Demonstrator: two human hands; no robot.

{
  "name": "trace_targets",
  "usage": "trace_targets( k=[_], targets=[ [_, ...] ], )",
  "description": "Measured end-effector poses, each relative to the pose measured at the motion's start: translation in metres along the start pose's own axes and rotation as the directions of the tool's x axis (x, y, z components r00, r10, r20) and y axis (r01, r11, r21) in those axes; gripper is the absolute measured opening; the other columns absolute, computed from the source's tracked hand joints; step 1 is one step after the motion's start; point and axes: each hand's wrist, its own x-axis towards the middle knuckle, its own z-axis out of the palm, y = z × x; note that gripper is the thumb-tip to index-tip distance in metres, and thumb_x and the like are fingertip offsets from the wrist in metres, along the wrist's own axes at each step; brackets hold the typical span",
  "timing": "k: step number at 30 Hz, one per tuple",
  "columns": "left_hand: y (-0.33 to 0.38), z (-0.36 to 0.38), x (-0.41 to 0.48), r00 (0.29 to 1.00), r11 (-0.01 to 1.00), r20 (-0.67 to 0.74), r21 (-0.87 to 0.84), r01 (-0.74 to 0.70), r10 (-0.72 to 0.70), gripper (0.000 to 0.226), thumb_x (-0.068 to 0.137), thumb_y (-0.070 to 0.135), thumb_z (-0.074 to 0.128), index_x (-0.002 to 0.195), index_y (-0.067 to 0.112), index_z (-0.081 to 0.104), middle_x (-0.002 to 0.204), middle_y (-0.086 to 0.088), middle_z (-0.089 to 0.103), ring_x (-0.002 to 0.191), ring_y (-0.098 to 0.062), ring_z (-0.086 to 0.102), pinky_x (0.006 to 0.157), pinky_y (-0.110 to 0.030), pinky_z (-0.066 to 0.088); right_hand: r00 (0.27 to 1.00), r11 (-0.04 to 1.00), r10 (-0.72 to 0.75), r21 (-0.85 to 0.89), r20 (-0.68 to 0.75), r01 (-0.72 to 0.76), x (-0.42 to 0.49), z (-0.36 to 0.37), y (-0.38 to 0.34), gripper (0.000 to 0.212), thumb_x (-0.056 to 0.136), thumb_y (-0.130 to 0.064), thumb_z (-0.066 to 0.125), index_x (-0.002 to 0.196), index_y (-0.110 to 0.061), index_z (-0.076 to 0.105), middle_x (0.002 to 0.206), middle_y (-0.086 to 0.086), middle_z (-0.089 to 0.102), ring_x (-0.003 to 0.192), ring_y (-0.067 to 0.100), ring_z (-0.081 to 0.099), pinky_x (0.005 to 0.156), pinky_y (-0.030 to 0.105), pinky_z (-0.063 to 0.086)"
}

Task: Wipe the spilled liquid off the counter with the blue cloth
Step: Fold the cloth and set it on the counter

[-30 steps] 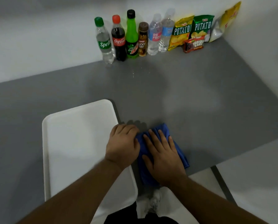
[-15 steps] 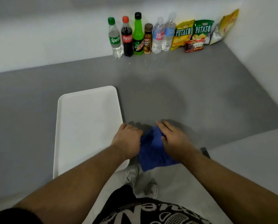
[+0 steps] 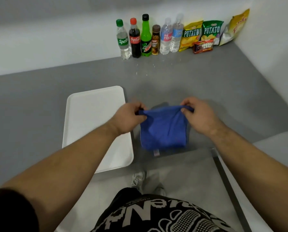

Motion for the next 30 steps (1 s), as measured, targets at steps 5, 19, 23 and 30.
trace_targets(
  k=[5,19,23,30],
  targets=[
    [0.023,-0.026,-0.011,0.985,0.986,-0.118,-0.085,-0.140,0.130,0.018,0.087,0.006,0.072,0.095,0.021,0.071,0.089,0.005,0.073,0.081,-0.013,0.067,0.078,-0.019,0.053,0.984,0.975,-0.152,0.149,-0.092,0.165,-0.021,-0.040,-0.018,0.025,0.094,-0.009,0.069,0.101,-0.032,0.064,0.097,-0.013,0.070,0.093,0.009,0.066,0.087,0.022,0.047],
    [-0.033,0.056,-0.084,0.970,0.930,0.243,0.362,-0.072,-0.019,0.018,0.085,0.026,0.067,0.102,0.032,0.069,0.095,0.012,0.073,0.085,-0.008,0.068,0.080,-0.025,0.056,0.930,0.975,-0.067,-0.175,0.362,0.138,-0.113,0.008,0.047,0.023,0.096,-0.022,0.070,0.105,-0.043,0.069,0.099,-0.029,0.066,0.090,-0.003,0.064,0.081,0.017,0.051],
    [-0.030,0.045,-0.056,0.988,0.972,0.129,0.231,0.048,-0.080,0.017,0.083,0.019,0.068,0.097,0.030,0.068,0.081,0.010,0.067,0.071,-0.013,0.062,0.073,-0.028,0.052,0.975,0.993,-0.040,-0.104,0.218,0.064,-0.074,0.014,0.048,0.025,0.095,-0.008,0.067,0.112,-0.025,0.073,0.105,-0.010,0.071,0.093,0.010,0.064,0.083,0.008,0.042],
    [-0.031,0.042,-0.006,0.978,0.857,0.091,0.501,0.119,-0.189,0.044,0.088,0.020,0.059,0.131,0.031,0.059,0.117,-0.001,0.073,0.101,-0.027,0.067,0.100,-0.045,0.052,0.992,0.994,0.073,-0.086,0.102,-0.064,-0.011,0.042,0.042,0.023,0.091,-0.006,0.070,0.112,-0.016,0.074,0.098,0.000,0.074,0.096,0.019,0.069,0.083,0.010,0.037]
  ],
)
